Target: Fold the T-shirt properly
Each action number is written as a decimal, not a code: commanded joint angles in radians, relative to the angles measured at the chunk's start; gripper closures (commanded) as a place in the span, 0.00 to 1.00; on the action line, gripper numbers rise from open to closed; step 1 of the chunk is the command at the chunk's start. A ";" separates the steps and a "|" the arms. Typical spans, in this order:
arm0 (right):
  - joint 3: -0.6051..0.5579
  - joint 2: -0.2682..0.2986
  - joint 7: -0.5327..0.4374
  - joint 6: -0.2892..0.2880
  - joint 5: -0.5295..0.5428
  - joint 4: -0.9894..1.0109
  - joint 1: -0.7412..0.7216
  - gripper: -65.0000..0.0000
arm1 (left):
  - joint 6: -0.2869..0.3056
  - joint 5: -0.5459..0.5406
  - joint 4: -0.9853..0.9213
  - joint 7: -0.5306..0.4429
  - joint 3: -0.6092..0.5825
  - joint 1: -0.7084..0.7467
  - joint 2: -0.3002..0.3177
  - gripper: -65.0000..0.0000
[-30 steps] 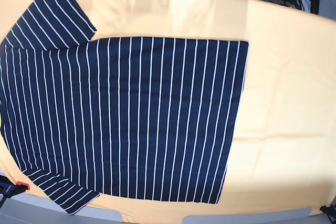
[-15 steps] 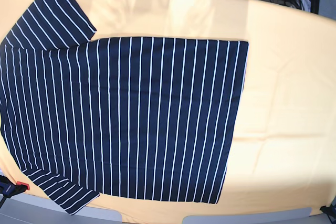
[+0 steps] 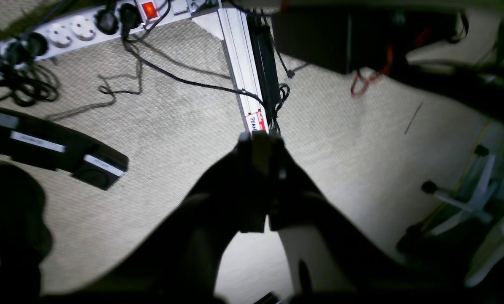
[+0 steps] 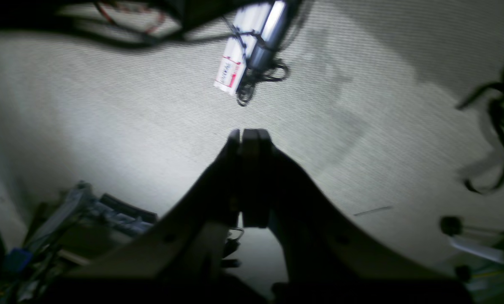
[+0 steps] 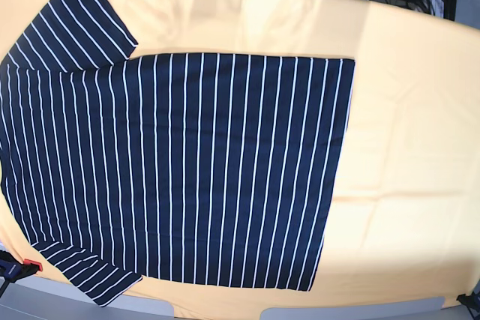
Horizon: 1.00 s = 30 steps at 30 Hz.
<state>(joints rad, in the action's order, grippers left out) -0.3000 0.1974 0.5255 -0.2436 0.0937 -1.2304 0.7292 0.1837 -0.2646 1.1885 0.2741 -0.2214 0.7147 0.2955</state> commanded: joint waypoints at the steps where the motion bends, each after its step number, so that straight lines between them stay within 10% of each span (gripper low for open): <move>1: -0.002 0.020 0.004 0.005 0.005 -0.063 0.054 1.00 | 0.006 -0.005 0.055 -0.003 -0.001 0.042 0.024 1.00; 15: -0.001 0.225 0.019 0.254 -0.231 -0.720 0.512 1.00 | -0.047 0.077 0.640 0.043 0.067 0.401 0.288 1.00; 30: -0.001 0.288 0.116 0.472 -0.569 -1.096 0.580 1.00 | -0.047 0.080 1.068 0.109 0.346 0.570 0.306 1.00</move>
<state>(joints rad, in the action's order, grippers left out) -0.3000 0.4812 0.6506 0.2165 -0.4648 -2.3081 1.2888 0.1360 -0.1787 2.2429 0.3901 0.1223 1.2621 0.5983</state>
